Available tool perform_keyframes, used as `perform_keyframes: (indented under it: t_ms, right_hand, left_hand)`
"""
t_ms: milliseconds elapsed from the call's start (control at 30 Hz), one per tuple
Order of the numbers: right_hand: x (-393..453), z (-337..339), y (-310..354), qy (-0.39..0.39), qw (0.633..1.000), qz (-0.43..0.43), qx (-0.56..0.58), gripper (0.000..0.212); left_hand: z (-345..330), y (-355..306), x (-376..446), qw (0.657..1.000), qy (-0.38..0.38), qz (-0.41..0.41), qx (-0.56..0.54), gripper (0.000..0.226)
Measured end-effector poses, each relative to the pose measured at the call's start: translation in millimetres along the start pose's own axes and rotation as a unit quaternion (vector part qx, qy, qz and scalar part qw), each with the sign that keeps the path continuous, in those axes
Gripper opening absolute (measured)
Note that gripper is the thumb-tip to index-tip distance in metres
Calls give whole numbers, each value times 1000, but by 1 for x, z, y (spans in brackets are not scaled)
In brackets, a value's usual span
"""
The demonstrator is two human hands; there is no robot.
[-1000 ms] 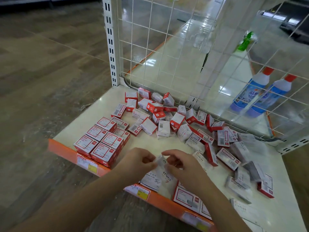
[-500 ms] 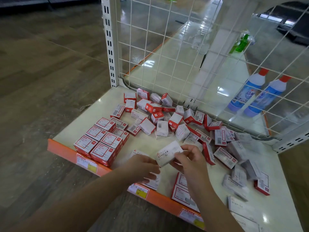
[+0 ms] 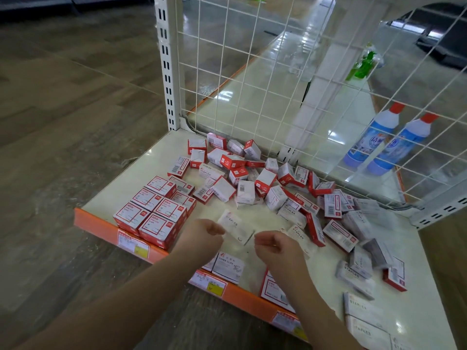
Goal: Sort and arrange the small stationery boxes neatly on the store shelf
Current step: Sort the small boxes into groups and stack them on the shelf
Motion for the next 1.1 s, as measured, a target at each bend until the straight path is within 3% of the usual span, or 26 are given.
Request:
perform_keyframes:
  t_ms: [200,367,500,633,900,1100]
  right_hand:
    - [4,4,-18,-20,999,-9,-43,16]
    - [12,-3,-16,-14,998,-11,-56,16]
    - [21,-4,-14,-21,999,-4,-49,16]
    - [31,-17,-12,4,997,-9,-73,24]
    - [44,-48,-12,-1,991,2,-130,42]
    - [45,-37,-5,-24,985,24,-172,23]
  left_hand:
    - [12,7,6,999,-2,21,46,15]
    - [0,7,5,998,18,1,55,16]
    - [5,1,9,994,-9,-43,96,24]
    - [11,-6,7,973,-34,-90,211,35]
    - [2,-11,8,923,13,-155,352,45]
    - [-4,-16,11,899,21,-161,407,39]
Point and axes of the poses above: each hand's wrist, its own x-axis towards the middle knuckle, its own z-axis out of the back of the hand, y = z × x, the point moved 9 cm from there along x, towards the middle knuckle, and after that the axes turned 11 degrees about -x, right-handed, at the moved point
